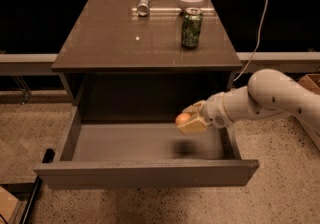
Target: Pick orange from top drawer and place on counter
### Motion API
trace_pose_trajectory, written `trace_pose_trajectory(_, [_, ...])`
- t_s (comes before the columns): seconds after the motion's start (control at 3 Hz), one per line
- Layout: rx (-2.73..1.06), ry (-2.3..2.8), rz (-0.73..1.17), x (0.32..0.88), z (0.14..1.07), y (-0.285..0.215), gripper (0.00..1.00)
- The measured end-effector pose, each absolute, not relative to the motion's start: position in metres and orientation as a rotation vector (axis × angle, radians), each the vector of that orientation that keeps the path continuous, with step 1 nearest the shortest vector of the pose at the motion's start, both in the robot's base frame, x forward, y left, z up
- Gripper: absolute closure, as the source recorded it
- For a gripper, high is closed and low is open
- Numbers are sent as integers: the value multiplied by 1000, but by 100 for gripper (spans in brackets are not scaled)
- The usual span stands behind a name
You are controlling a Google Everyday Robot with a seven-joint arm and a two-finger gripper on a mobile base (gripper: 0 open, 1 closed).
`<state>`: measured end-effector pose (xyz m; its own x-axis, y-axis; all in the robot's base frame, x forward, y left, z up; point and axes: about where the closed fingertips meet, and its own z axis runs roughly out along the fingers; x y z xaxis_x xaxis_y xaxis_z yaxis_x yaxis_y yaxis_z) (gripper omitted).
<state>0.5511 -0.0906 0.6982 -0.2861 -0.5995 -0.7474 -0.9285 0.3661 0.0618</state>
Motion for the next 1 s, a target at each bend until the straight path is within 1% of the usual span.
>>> trace_pose_trajectory(0.33, [-1387, 1851, 578, 567, 821, -99, 100])
trace_pose_trajectory(0.67, [-1399, 1743, 504, 598, 904, -98, 100])
trace_pose_trajectory(1.0, [-1293, 1643, 450, 664, 971, -72, 100])
